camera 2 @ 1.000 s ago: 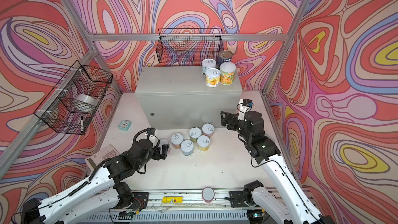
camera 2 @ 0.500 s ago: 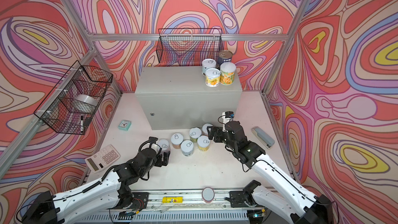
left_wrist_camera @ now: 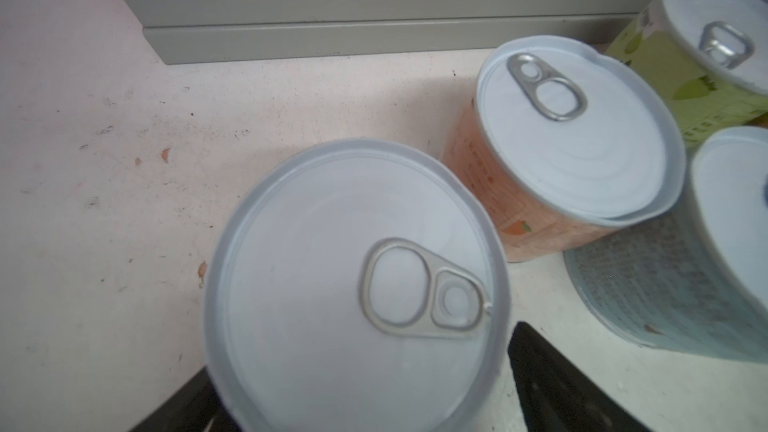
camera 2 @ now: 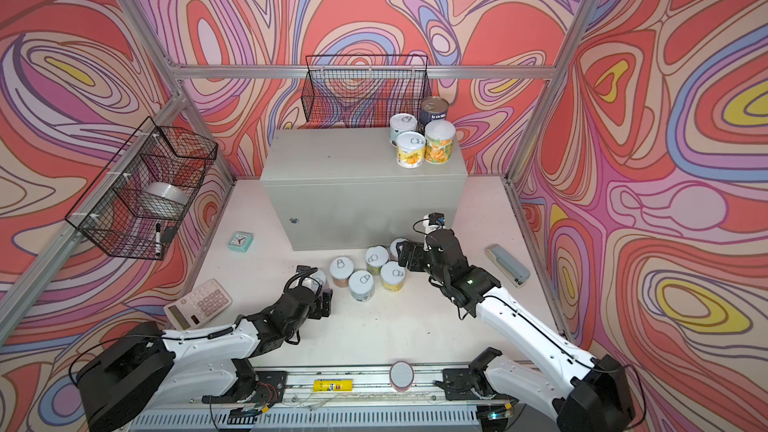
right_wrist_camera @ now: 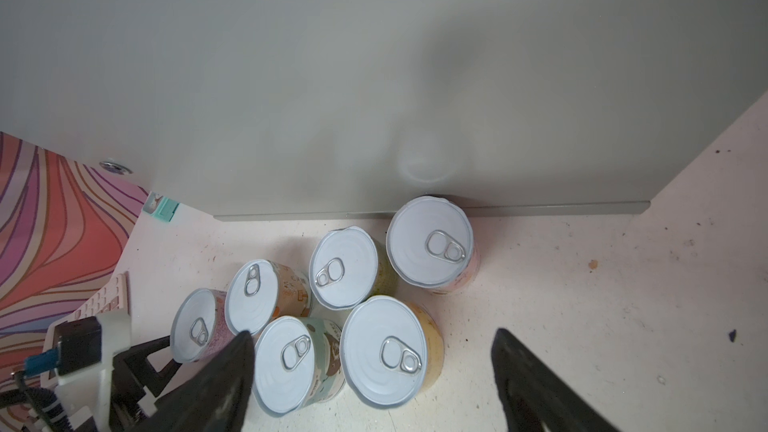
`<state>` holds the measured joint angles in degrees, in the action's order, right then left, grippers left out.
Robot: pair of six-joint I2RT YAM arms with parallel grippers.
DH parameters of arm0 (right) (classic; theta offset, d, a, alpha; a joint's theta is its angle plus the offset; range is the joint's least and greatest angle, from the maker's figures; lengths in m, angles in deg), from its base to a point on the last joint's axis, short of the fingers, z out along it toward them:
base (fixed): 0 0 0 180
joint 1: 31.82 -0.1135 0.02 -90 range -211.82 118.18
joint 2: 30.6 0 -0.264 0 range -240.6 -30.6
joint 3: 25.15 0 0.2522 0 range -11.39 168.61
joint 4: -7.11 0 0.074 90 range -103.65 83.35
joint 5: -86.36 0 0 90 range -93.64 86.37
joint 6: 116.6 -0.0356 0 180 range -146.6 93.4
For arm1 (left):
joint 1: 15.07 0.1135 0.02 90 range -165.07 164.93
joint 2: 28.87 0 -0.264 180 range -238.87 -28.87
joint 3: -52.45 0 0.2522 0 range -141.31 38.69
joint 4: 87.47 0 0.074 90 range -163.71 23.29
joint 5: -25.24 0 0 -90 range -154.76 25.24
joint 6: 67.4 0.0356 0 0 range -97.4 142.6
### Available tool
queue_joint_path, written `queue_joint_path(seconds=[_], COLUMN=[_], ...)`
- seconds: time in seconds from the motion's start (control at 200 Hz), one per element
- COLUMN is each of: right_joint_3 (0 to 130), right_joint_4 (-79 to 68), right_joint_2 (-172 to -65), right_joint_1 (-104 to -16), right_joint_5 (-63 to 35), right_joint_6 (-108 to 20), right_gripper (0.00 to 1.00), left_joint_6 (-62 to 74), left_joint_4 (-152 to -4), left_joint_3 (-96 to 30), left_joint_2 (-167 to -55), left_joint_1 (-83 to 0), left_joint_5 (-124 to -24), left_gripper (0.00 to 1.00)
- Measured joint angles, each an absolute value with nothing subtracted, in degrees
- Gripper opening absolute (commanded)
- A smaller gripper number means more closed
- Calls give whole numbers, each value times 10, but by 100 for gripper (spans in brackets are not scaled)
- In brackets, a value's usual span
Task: Place and organize the canned foods onto the counter
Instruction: 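Lower left gripper to the can cluster and grasp the nearest can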
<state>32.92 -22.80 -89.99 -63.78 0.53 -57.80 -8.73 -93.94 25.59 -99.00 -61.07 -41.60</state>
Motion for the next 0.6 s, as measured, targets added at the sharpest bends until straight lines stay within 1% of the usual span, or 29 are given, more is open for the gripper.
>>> queue_joint_path(seconds=[0.26, 0.31, 0.426, 0.536, 0.601], right_joint_3=[330, 330, 330, 330, 330], right_joint_4=[-224, -224, -223, -217, -214], right_joint_2=[-900, -900, -900, -901, -903], right_joint_1=[-638, -638, -638, -638, -638], right_joint_5=[6, 6, 6, 6, 6], right_joint_6=[-577, -577, -575, -574, -573], right_gripper=[92, 92, 92, 92, 92], left_joint_6=[-103, -105, -107, -107, -107], left_joint_4=[-1007, -1016, -1031, -1040, -1044], left_joint_3=[256, 256, 256, 256, 256], left_joint_2=[-1052, -1061, -1075, -1080, -1082], left_joint_1=[-600, -595, -585, -575, -570], left_joint_5=[-390, -388, -388, -389, -390], left_gripper=[88, 90, 98, 100, 98])
